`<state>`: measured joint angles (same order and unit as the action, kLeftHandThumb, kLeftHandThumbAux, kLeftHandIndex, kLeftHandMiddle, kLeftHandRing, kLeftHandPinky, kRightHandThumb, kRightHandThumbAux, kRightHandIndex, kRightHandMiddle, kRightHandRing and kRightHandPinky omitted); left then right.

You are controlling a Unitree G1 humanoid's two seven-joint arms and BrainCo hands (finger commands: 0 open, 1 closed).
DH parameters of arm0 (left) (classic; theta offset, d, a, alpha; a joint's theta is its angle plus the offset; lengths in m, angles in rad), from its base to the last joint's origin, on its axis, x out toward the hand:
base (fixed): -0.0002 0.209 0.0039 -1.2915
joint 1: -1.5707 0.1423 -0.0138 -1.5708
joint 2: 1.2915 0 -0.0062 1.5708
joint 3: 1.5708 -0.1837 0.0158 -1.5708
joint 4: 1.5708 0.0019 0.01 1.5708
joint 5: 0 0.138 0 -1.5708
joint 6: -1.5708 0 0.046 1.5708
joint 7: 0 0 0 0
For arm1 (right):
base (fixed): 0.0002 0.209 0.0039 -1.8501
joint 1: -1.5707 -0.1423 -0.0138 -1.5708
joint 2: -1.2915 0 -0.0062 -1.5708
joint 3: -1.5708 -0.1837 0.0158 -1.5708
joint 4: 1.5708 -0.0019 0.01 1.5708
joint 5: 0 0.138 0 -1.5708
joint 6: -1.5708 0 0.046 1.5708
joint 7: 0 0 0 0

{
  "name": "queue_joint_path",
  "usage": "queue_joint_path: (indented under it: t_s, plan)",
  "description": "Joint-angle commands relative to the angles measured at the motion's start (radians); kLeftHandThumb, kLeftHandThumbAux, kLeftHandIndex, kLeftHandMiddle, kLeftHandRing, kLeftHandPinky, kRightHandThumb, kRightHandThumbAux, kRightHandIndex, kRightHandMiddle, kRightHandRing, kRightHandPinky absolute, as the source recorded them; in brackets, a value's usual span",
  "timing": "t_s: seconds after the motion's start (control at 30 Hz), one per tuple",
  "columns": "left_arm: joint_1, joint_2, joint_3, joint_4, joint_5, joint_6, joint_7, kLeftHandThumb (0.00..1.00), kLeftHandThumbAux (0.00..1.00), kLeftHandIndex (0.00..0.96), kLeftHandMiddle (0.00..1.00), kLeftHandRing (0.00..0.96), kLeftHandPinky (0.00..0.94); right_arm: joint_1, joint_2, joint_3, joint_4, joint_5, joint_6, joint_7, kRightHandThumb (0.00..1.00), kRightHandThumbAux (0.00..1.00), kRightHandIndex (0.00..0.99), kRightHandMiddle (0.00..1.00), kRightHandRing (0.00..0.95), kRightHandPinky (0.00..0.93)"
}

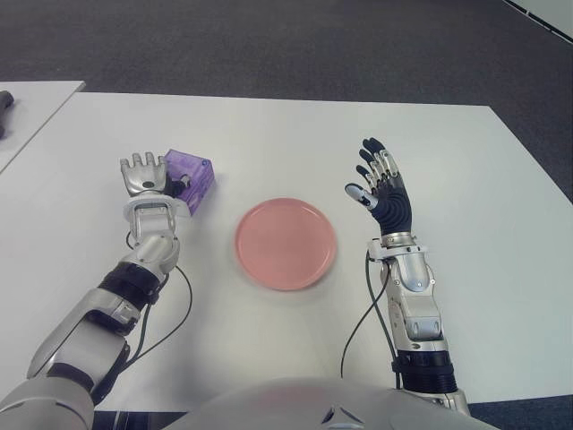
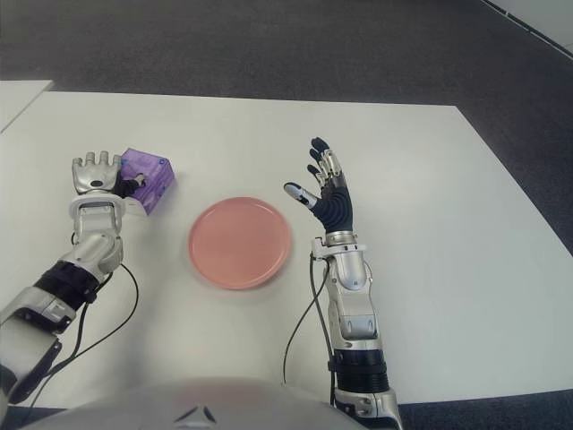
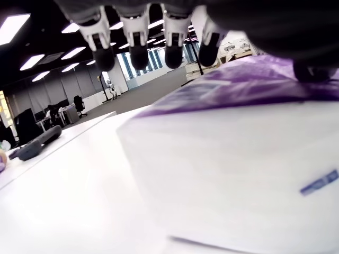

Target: Put the tissue paper into the plate.

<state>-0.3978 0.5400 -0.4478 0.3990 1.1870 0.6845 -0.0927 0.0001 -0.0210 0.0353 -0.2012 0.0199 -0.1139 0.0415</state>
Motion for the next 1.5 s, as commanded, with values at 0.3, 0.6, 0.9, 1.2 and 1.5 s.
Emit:
queue_joint_path:
  t_s: [0.3,0.6,0.9,1.2,1.5]
  plan:
    - [0.041,0.028,0.025,-0.152,0.017,0.034,-0.057,0.000,0.052,0.000,0.000,0.000,0.000,0.015,0.000,0.002,0.000,-0.005,0.027,-0.002,0.198,0.620,0.000,0.000,0.000,0.000]
    - [0.050,0.057,0.031,-0.320,0.102,0.062,-0.177,0.000,0.066,0.000,0.000,0.000,0.000,0.013,0.002,0.003,0.002,-0.007,0.027,-0.004,0.198,0.620,0.000,0.000,0.000,0.000]
    - [0.075,0.052,0.050,-0.352,0.107,0.024,-0.170,0.012,0.084,0.000,0.000,0.000,0.000,0.014,0.005,0.008,0.002,-0.011,0.027,-0.007,0.198,0.620,0.000,0.000,0.000,0.000]
    - [0.087,0.027,0.046,-0.352,0.114,0.013,-0.161,0.014,0.090,0.000,0.000,0.000,0.000,0.018,0.004,0.010,-0.003,-0.011,0.027,-0.009,0.198,0.620,0.000,0.000,0.000,0.000]
    - [0.090,0.011,0.039,-0.338,0.126,0.006,-0.168,0.016,0.086,0.000,0.000,0.000,0.000,0.019,0.004,0.011,-0.005,-0.011,0.028,-0.009,0.198,0.620,0.000,0.000,0.000,0.000]
